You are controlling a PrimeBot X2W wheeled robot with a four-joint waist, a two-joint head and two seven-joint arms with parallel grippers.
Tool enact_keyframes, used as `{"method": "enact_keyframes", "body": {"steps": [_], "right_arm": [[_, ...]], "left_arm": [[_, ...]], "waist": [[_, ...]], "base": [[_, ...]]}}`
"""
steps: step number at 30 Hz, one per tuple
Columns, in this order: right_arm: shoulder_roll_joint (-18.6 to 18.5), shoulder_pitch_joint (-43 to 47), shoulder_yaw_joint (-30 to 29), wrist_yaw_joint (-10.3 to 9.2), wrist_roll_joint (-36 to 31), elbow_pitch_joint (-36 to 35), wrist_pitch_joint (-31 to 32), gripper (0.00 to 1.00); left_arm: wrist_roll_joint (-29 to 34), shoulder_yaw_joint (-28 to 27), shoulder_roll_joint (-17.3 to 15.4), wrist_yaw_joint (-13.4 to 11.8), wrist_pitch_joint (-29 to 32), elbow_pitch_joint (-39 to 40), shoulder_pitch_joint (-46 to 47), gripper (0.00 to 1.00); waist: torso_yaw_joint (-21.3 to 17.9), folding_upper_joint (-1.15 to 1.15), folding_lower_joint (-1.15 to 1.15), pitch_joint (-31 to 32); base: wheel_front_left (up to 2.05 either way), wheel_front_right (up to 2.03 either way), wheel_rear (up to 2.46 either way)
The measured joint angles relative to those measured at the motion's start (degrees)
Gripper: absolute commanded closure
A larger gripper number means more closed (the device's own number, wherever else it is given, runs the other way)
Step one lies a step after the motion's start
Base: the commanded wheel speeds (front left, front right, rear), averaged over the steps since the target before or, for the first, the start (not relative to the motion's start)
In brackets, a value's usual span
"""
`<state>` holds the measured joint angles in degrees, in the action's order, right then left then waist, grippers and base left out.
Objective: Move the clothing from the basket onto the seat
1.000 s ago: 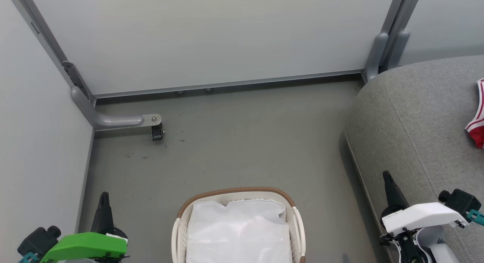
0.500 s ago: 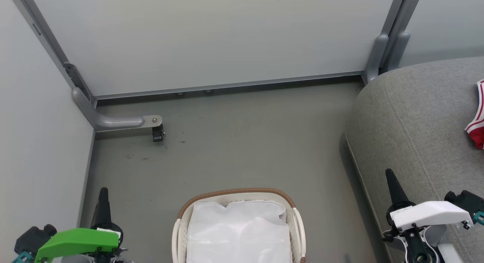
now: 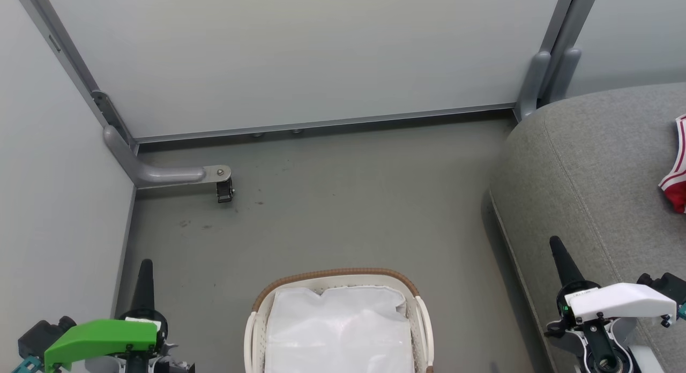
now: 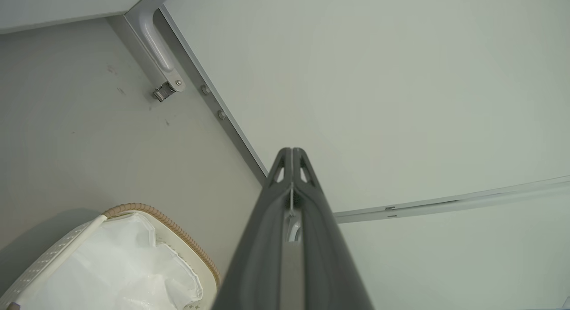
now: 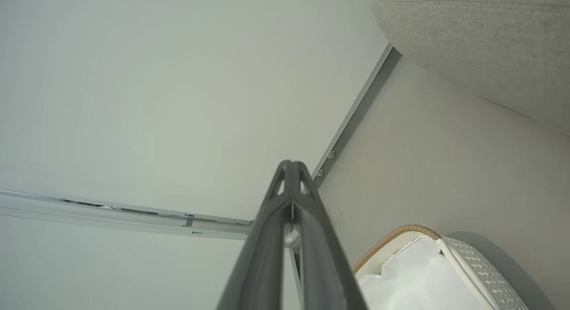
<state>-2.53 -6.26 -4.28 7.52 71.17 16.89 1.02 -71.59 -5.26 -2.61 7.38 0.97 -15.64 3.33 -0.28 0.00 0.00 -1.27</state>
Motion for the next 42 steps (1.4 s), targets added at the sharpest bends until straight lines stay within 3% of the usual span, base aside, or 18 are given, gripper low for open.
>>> {"method": "enact_keyframes", "body": {"steps": [42], "right_arm": [[-0.14,-0.02,-1.97,-0.02,18.52,-2.47,4.88,1.0]], "left_arm": [[-18.23,-1.04,-0.07,0.0,5.01,1.34,2.12,1.0]], "waist": [[0.24,0.0,0.0,0.95]], "base": [[0.0,0.0,0.0]]}}
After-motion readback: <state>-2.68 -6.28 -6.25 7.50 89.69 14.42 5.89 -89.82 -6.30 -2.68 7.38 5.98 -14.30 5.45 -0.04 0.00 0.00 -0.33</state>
